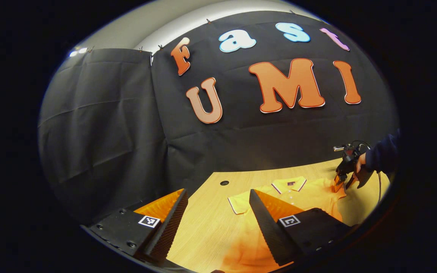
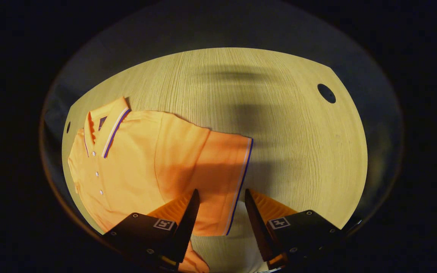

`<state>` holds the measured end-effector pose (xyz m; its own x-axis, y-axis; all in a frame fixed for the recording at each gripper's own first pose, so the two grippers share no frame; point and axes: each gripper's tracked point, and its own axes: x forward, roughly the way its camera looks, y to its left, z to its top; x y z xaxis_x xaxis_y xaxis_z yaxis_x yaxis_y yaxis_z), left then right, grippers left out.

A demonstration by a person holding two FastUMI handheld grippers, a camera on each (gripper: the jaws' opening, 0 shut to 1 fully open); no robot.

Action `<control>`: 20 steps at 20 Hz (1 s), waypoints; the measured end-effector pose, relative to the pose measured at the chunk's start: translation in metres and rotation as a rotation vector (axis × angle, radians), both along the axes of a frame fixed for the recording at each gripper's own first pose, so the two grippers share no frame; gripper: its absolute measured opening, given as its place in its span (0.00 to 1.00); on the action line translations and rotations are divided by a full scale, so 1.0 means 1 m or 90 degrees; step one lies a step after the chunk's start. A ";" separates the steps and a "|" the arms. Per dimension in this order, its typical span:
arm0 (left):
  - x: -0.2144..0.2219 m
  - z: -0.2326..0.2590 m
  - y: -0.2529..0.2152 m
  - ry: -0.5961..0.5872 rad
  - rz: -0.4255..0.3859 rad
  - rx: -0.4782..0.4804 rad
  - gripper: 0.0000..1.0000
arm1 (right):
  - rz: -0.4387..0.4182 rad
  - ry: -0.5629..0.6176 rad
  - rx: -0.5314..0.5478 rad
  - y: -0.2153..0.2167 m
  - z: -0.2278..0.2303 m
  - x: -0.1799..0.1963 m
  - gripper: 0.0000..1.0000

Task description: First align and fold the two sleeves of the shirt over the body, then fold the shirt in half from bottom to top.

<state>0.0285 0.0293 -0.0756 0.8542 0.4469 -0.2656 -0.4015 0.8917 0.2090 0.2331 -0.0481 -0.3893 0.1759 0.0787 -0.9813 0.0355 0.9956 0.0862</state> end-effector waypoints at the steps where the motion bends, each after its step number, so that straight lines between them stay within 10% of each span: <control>1: 0.000 -0.002 0.000 0.001 0.000 0.001 0.98 | 0.007 0.002 0.000 0.003 0.000 0.000 0.73; 3: 0.002 -0.006 -0.005 0.010 -0.001 0.002 0.99 | 0.016 -0.008 0.003 0.008 0.000 0.003 0.61; 4: 0.003 -0.006 -0.007 0.014 -0.003 0.004 0.99 | 0.026 -0.012 0.005 0.008 -0.001 0.004 0.34; 5: 0.003 -0.006 -0.009 0.014 -0.005 0.006 0.99 | 0.028 -0.011 0.012 0.009 0.001 0.005 0.41; 8: 0.007 -0.006 -0.017 0.009 -0.018 0.008 1.00 | 0.001 0.000 0.071 0.009 0.002 0.005 0.12; 20: 0.029 -0.020 -0.027 0.037 -0.051 -0.011 0.99 | 0.064 -0.112 0.203 0.100 0.081 0.026 0.11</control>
